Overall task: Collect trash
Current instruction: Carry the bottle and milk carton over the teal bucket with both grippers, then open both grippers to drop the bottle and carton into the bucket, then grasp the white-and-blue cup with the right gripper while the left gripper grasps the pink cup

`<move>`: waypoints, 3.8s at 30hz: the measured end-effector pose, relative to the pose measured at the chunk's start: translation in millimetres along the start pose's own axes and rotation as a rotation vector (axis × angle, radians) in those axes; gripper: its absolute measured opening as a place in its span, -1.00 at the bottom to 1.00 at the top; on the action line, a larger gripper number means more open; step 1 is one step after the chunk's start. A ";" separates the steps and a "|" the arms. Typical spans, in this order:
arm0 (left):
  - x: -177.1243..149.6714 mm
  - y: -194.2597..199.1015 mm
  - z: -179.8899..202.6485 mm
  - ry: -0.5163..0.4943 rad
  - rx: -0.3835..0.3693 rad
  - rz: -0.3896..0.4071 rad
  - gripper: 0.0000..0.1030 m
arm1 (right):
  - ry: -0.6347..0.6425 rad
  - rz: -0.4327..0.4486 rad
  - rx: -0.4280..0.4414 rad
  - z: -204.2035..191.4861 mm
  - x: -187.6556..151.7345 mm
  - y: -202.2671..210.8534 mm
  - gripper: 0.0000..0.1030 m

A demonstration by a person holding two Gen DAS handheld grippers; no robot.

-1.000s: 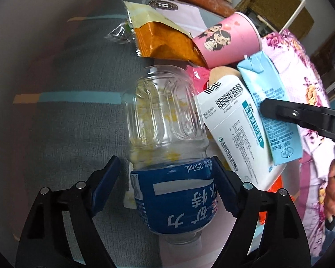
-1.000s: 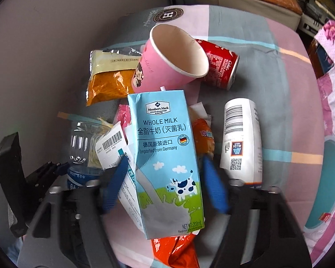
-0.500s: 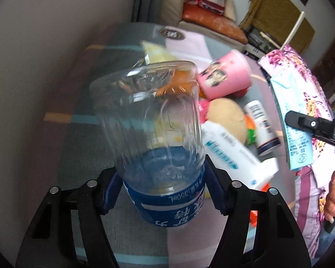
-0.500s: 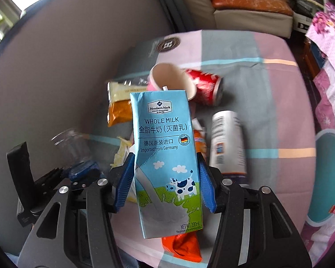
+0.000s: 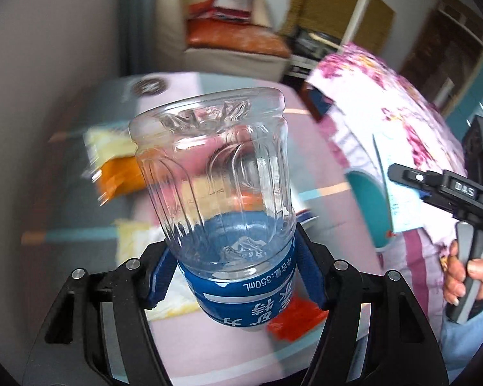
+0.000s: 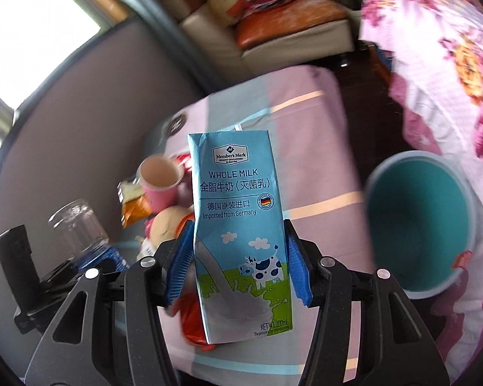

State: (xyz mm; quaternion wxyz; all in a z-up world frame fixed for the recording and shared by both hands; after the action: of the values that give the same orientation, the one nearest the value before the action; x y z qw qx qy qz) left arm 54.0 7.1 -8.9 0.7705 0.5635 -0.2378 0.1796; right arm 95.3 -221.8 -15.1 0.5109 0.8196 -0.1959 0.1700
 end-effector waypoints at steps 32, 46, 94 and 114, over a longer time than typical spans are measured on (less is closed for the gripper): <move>8.2 -249.9 260.6 -0.371 -0.166 -0.303 0.33 | -0.399 0.081 -0.253 266.7 -20.2 28.2 0.00; -0.9 -236.7 246.2 -0.343 -0.165 -0.309 0.60 | -0.381 0.025 -0.246 255.9 -23.8 6.3 0.00; 4.0 -89.3 35.4 0.016 -0.139 -0.113 0.63 | -0.004 -0.141 -0.264 46.0 -22.0 -28.0 0.48; 2.4 -67.9 -88.2 0.097 -0.013 -0.085 0.63 | 0.160 -0.352 -0.174 -53.6 -25.8 -138.7 0.22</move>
State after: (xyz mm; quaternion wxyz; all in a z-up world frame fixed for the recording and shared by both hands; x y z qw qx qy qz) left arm 107.5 70.8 -82.9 0.7917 0.5587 -0.1771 0.1725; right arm 137.5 -113.9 -111.9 0.6155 0.7778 -0.0223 0.1250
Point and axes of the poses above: each gripper's, at about its wrist camera, not at the fingertips, and y roughly against the way its jaws point, z to its right, x to its top, the point moved 7 cm from there along -y, roughly the way its jaws point, and after that the axes turned 4 degrees about -x, right-handed, at the moved point
